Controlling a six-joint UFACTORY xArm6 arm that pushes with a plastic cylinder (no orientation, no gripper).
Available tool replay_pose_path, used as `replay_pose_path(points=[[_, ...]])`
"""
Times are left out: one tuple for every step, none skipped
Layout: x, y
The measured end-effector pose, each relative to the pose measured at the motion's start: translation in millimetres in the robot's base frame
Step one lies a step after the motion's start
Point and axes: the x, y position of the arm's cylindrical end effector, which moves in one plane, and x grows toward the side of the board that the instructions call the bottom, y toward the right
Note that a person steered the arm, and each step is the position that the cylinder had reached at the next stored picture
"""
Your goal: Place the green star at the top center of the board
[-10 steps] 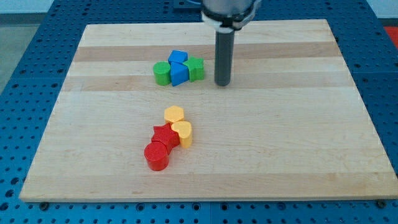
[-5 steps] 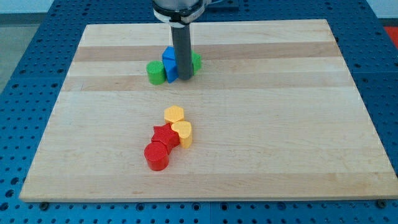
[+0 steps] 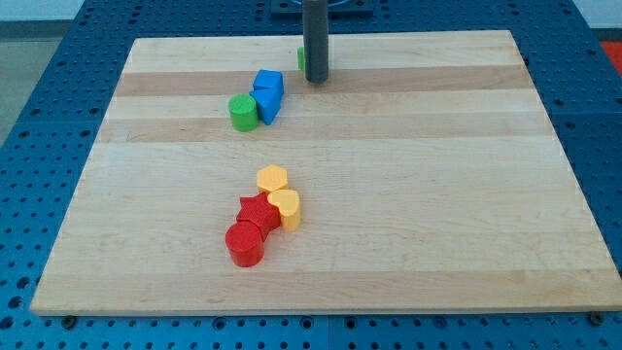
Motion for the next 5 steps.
replay_pose_path(points=[[-23.3,1.0],[-39.9,2.4],[-43.1,3.3],[-25.7,-15.5],[-51.2,-56.8]])
